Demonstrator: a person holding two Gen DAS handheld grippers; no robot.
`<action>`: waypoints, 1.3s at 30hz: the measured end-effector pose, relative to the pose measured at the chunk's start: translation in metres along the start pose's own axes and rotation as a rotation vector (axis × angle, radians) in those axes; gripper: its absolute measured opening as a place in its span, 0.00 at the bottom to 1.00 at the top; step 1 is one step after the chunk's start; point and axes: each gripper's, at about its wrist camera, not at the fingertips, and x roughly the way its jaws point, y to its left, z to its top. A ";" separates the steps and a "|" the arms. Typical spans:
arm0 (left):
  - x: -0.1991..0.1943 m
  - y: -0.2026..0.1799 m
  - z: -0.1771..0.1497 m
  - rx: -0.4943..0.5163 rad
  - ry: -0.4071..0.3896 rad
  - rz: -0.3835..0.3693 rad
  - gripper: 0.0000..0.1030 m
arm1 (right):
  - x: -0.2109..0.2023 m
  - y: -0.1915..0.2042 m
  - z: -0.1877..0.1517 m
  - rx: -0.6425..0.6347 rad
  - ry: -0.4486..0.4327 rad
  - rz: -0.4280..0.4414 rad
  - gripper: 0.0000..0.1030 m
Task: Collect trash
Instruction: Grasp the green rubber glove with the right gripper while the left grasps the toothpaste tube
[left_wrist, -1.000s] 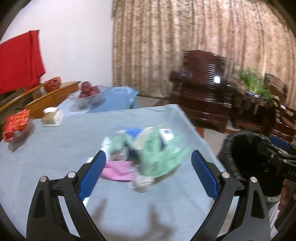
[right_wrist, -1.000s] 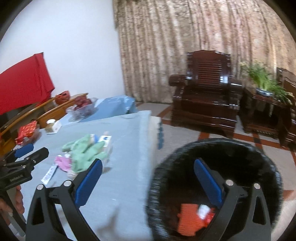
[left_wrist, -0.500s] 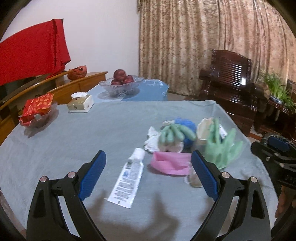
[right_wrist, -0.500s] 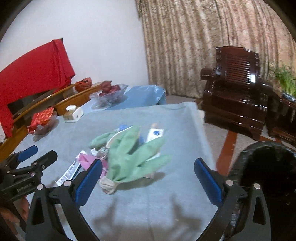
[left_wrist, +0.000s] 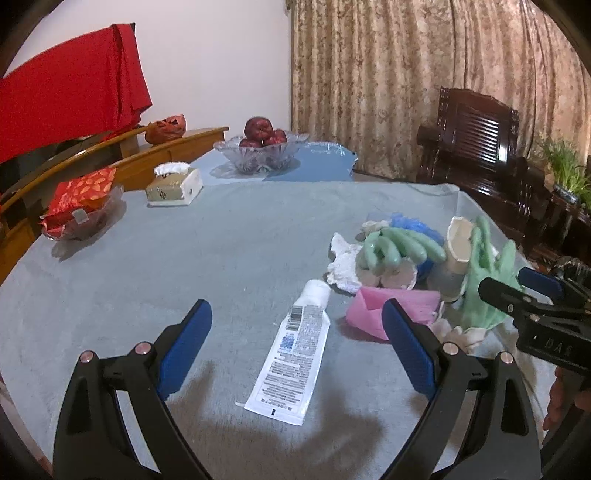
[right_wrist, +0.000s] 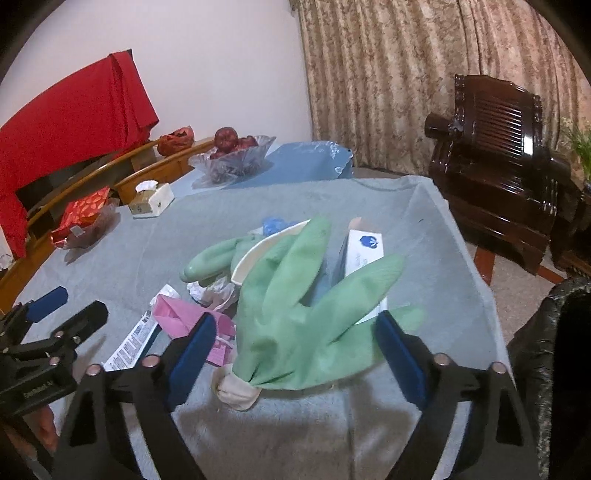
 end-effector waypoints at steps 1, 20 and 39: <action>0.004 0.001 -0.001 -0.002 0.008 -0.001 0.88 | 0.002 0.000 -0.001 -0.005 0.004 0.000 0.75; 0.081 0.014 -0.010 -0.044 0.281 -0.007 0.53 | 0.002 -0.005 -0.004 -0.036 -0.014 0.019 0.25; 0.047 0.014 0.006 -0.105 0.174 -0.051 0.02 | -0.020 0.000 0.007 -0.071 -0.035 0.074 0.00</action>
